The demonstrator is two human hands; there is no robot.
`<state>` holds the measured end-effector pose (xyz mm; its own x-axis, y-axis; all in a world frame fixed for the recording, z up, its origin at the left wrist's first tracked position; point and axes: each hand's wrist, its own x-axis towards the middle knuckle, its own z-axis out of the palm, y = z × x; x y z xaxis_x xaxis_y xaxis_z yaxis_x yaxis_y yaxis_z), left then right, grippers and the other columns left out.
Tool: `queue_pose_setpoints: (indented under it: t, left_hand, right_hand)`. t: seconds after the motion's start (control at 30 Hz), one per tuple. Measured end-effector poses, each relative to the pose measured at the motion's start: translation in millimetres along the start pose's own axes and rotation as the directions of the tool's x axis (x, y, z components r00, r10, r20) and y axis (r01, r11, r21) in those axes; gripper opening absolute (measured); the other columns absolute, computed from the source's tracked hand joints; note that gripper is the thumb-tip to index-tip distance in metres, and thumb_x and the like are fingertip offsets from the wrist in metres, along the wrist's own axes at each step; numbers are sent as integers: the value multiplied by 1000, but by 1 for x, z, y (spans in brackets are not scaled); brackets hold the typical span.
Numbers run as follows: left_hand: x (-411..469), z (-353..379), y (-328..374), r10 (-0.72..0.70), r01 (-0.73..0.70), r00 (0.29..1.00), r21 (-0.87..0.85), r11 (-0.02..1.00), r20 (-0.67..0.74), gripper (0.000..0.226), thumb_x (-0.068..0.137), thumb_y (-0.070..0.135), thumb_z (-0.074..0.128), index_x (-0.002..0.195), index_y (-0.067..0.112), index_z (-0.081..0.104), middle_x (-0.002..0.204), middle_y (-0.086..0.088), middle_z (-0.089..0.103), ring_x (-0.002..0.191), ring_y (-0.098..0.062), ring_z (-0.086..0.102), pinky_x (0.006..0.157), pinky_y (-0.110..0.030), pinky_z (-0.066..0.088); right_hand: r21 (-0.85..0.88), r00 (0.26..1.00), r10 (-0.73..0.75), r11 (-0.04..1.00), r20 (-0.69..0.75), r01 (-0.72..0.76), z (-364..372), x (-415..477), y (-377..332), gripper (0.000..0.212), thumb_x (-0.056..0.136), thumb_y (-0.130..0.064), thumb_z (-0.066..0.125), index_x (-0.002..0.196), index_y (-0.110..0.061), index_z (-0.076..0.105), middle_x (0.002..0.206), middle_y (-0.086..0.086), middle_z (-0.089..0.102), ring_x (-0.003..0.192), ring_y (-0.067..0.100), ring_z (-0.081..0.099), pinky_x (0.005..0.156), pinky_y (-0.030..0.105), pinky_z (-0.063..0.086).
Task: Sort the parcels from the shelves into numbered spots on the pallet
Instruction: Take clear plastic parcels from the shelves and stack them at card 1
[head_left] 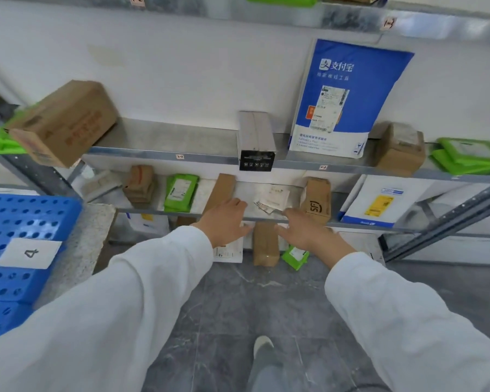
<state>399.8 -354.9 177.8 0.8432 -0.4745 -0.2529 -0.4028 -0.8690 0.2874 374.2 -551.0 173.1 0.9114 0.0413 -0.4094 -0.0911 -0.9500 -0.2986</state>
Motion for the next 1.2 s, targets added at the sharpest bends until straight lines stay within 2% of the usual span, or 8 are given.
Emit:
queue_pose_setpoints:
  t: [0.13,0.3,0.43,0.57,0.63,0.8,0.97,1.2]
  left_hand:
    - [29,-5,2,-57,57,998,-2,998,17,50,95,40,49,135,10,42,131,-7,50,118,-26,50,94,-36,43]
    - [62,-18,-18,-193,195,981,-58,979,31,47,88,41,48,126,14,44,120,-5,54,111,-28,54,86,-38,48]
    - [65,-34,-33,-316,318,948,-91,944,33,53,90,27,57,136,8,40,133,-13,50,123,-32,48,98,-42,44]
    - [54,-38,-65,-412,404,911,-151,902,-25,65,90,42,58,144,13,36,145,-5,42,131,-24,43,103,-39,40]
    - [45,-42,-85,-452,437,891,-174,882,-51,64,92,45,55,145,13,35,147,-4,40,133,-24,40,106,-40,39]
    - [18,-55,-148,-564,532,819,-230,815,-105,59,92,41,56,142,15,39,144,-5,43,131,-23,42,104,-36,38]
    - [-16,-54,-230,-634,589,766,-280,758,-106,57,90,42,56,138,16,41,139,-5,46,126,-25,46,102,-38,43]
    - [-65,-77,-375,-653,616,752,-260,743,-85,42,92,40,53,123,12,49,125,-6,50,116,-26,49,92,-36,43]
  right_hand:
    - [50,999,-34,998,35,32,-10,36,2,50,94,-39,48,136,-14,43,134,9,49,117,27,51,97,39,45]
    - [50,992,-93,995,90,89,-25,86,-9,56,95,-41,48,142,-13,35,142,6,43,126,24,46,103,37,41]
    - [33,972,-179,984,153,176,-36,111,-37,56,96,-39,46,144,-12,33,143,7,41,128,26,45,104,38,39]
    - [93,927,-265,964,265,249,-30,135,-80,45,89,-40,50,126,-15,51,119,6,59,109,27,59,91,40,50]
    - [94,904,-305,952,301,290,-19,152,-104,42,85,-44,49,118,-18,51,113,3,58,110,30,59,86,37,50]
    - [39,853,-407,907,326,418,-14,160,-178,55,98,-41,43,145,-13,32,147,8,39,130,27,44,102,37,38]
    - [19,806,-454,875,381,484,13,196,-256,62,98,-41,43,149,-11,25,154,8,29,140,26,32,110,36,29]
    - [-71,820,-380,890,428,450,53,244,-373,60,97,-41,42,149,-14,27,153,6,32,138,24,35,108,35,32]
